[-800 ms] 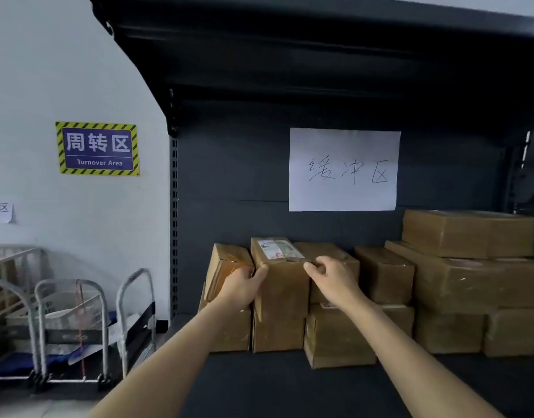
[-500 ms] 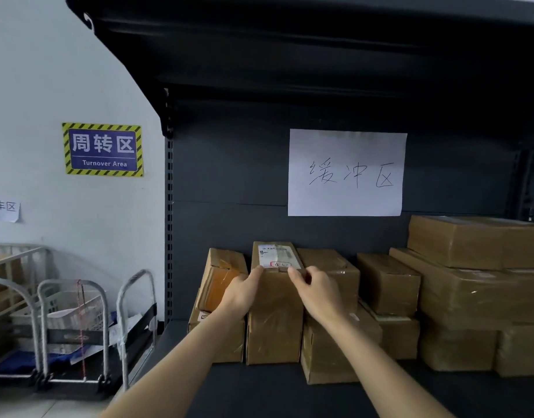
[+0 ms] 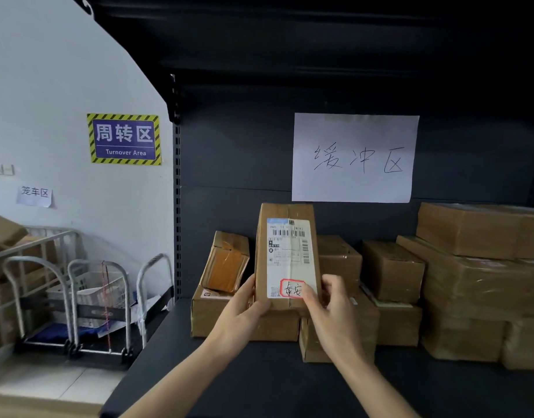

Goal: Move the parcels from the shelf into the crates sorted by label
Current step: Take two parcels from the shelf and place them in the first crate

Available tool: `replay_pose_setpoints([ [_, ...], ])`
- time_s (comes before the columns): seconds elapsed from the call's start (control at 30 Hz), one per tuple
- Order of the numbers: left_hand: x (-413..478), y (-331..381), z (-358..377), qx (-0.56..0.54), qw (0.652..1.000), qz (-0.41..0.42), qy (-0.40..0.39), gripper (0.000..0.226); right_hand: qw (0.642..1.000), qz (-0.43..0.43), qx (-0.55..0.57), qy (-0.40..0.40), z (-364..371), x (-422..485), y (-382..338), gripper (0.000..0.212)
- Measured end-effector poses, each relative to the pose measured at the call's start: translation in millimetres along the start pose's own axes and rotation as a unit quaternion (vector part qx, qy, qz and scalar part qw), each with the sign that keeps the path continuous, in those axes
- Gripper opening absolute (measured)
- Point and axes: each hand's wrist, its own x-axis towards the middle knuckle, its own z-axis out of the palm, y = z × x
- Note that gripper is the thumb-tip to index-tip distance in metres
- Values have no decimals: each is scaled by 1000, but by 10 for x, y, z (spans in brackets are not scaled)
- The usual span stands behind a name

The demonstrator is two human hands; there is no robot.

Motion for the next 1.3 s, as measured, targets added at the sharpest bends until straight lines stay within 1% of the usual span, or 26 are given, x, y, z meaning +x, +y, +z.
replay_pose_setpoints([
  [0.1, -174, -67, -15, 19, 1000, -3, -23, 44, 1000, 5, -10, -24, -19, -165, 98, 29],
  [0.17, -290, -175, -51, 50, 998, -11, -30, 45, 998, 16, -18, -51, -20, -273, 170, 37],
  [0.3, -509, -415, -155, 126, 992, -22, -21, 65, 993, 33, -30, -107, 60, -469, 275, 55],
  [0.43, -656, -607, -272, 206, 978, -31, 9, 72, 988, 37, -61, -140, 264, -649, 392, 67],
  [0.67, -661, -755, -341, 304, 949, -56, 69, 79, 980, 17, -102, -167, 579, -724, 478, 64],
  [0.8, -651, -736, -311, 318, 943, -67, 69, 81, 979, 14, -112, -171, 575, -702, 494, 67],
  [0.87, -668, -719, -310, 324, 940, -75, 73, 90, 976, 20, -123, -178, 517, -692, 517, 72],
  [0.93, -688, -705, -322, 329, 936, -77, 95, 99, 974, 30, -136, -180, 438, -667, 551, 76],
  [1.0, -707, -668, -321, 327, 935, -64, 124, 102, 973, 38, -145, -174, 359, -629, 583, 75],
  [1.13, -700, -465, -296, 336, 926, -31, 167, 99, 977, 32, -137, -159, 241, -540, 582, 71],
  [1.3, -589, -136, -273, 353, 919, 18, 173, 96, 983, 1, -131, -131, 76, -419, 525, 63],
])
